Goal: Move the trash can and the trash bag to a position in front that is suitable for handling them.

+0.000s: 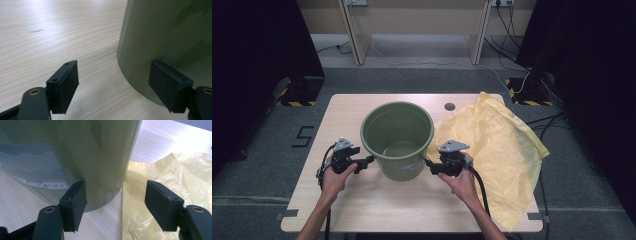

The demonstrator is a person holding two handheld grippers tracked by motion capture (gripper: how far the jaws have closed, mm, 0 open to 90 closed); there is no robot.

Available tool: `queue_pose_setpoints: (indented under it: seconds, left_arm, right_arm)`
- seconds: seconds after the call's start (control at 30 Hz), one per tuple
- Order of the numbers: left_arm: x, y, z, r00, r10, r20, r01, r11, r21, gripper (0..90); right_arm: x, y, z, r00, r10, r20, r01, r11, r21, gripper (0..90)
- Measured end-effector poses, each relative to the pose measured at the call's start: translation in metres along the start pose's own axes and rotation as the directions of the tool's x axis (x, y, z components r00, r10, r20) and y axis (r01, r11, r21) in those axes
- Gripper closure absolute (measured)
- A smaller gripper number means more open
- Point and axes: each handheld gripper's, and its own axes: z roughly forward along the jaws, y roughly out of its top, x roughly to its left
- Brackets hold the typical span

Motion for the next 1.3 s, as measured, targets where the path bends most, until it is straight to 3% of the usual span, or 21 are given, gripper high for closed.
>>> queue_pose_setpoints:
  seconds: [0.13,0.2,0.27,0.37,0.43,0.53,0.67,0.7,0.8,0.9,1.03,1.1,1.2,1.3]
  left_arm:
    - [0.004,-0.003,-0.003,1.0,0.002,0.003,-0.002,0.9999,0.015,17.1]
    - [0.007,-0.006,-0.004,0.9995,0.019,-0.026,-0.018,0.9987,0.047,15.8]
    - [0.008,-0.01,-0.006,0.9993,0.023,-0.031,-0.021,0.9978,0.062,15.1]
    - [0.008,-0.02,-0.004,0.9972,0.061,-0.043,-0.055,0.991,0.122,15.1]
    - [0.008,-0.026,-0.002,0.9952,0.08,-0.056,-0.07,0.9852,0.157,15.1]
    - [0.008,-0.033,0.0,0.9908,0.117,-0.068,-0.102,0.976,0.193,14.5]
    - [0.009,-0.036,0.001,0.9901,0.125,-0.064,-0.113,0.9795,0.167,12.3]
    - [0.01,-0.038,0.002,0.9901,0.125,-0.063,-0.115,0.9825,0.147,10.3]
    - [0.01,-0.038,0.002,0.9898,0.128,-0.062,-0.118,0.982,0.148,8.9]
    - [0.01,-0.038,0.002,0.9898,0.128,-0.062,-0.118,0.9821,0.147,8.9]
    - [0.01,-0.038,0.002,0.9898,0.128,-0.062,-0.118,0.9821,0.147,8.9]
    - [0.01,-0.038,0.002,0.9899,0.128,-0.062,-0.117,0.9821,0.147,8.9]
    - [0.01,-0.038,0.002,0.9898,0.128,-0.062,-0.118,0.9821,0.147,8.9]
    - [0.01,-0.038,0.002,0.9899,0.128,-0.062,-0.118,0.9821,0.147,8.9]
  right_arm:
    - [-0.008,-0.004,-0.01,0.9986,-0.011,0.051,0.009,0.999,0.037,28.6]
    - [-0.016,-0.011,-0.017,0.9969,0.018,0.076,-0.023,0.998,0.066,25.7]
    - [-0.024,-0.02,-0.024,0.9907,0.038,0.131,-0.052,0.994,0.098,22.4]
    - [-0.033,-0.038,-0.03,0.9794,0.069,0.19,-0.102,0.981,0.167,15.5]
    - [-0.035,-0.048,-0.031,0.9792,0.075,0.188,-0.11,0.977,0.181,16.1]
    - [-0.032,-0.056,-0.03,0.9866,0.061,0.152,-0.091,0.975,0.201,17.0]
    - [-0.027,-0.057,-0.026,0.9874,0.044,0.152,-0.075,0.975,0.207,20.3]
    - [-0.028,-0.057,-0.024,0.9835,0.043,0.176,-0.079,0.976,0.201,20.2]
    - [-0.038,-0.058,-0.025,0.9639,0.04,0.263,-0.092,0.978,0.189,18.6]
    - [-0.052,-0.061,-0.029,0.9434,0.066,0.325,-0.128,0.976,0.174,16.0]
    - [-0.071,-0.066,-0.033,0.9254,0.101,0.365,-0.175,0.969,0.176,15.9]
    - [-0.077,-0.068,-0.033,0.9156,0.121,0.383,-0.206,0.96,0.19,15.9]
    - [-0.085,-0.071,-0.03,0.9099,0.151,0.386,-0.24,0.951,0.195,15.8]
    - [-0.089,-0.074,-0.027,0.9222,0.161,0.351,-0.238,0.953,0.188,15.2]
